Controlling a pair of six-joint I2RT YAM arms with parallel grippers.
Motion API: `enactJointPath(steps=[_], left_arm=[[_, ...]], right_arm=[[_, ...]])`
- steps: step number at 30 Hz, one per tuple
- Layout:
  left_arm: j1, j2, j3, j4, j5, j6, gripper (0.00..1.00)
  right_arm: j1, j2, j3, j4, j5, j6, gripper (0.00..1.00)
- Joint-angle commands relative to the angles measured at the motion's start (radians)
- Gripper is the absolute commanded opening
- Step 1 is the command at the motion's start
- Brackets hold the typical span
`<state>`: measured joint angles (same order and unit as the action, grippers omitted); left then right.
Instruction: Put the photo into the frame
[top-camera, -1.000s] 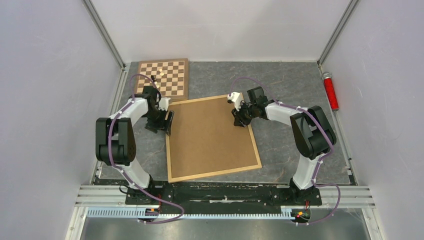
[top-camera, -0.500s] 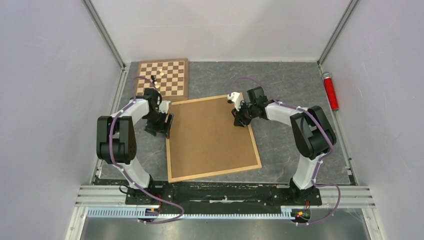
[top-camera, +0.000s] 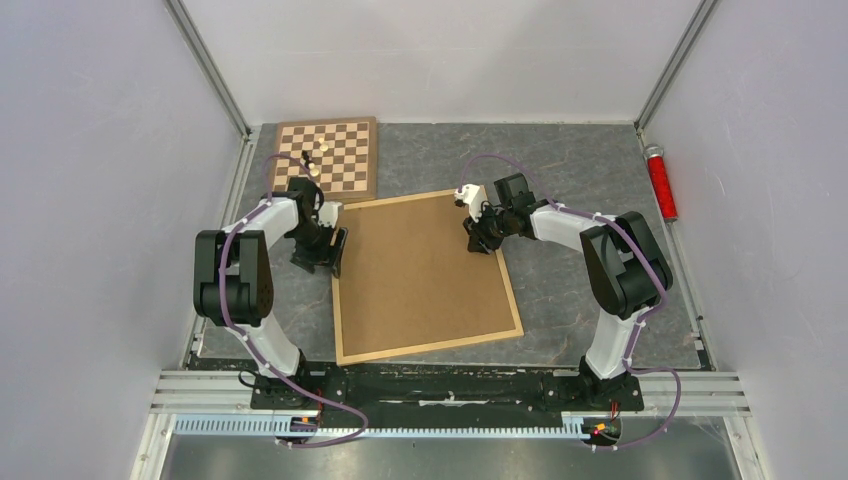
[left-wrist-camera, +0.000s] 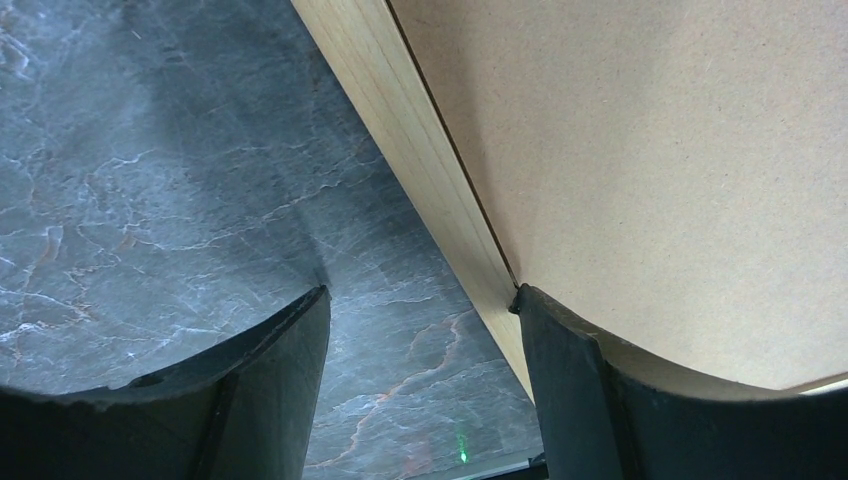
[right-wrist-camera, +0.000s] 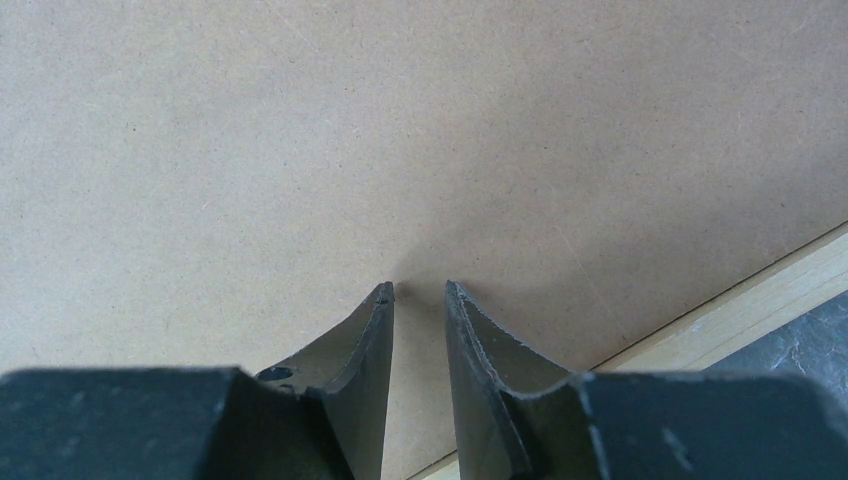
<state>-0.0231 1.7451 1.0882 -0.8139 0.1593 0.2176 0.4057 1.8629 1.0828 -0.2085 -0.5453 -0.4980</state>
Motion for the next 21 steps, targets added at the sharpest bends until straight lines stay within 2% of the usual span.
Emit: enactJointPath(steps=[1, 21], left_arm=[[-0.009, 0.049, -0.023, 0.035, -0.02, 0.003, 0.75], [-0.045, 0.095, -0.021, 0.056, -0.04, -0.006, 0.75]], right_arm=[[0.013, 0.085, -0.054, -0.196, 0.025, 0.024, 0.28], [0.013, 0.085, -0.058, -0.193, 0.027, 0.023, 0.28]])
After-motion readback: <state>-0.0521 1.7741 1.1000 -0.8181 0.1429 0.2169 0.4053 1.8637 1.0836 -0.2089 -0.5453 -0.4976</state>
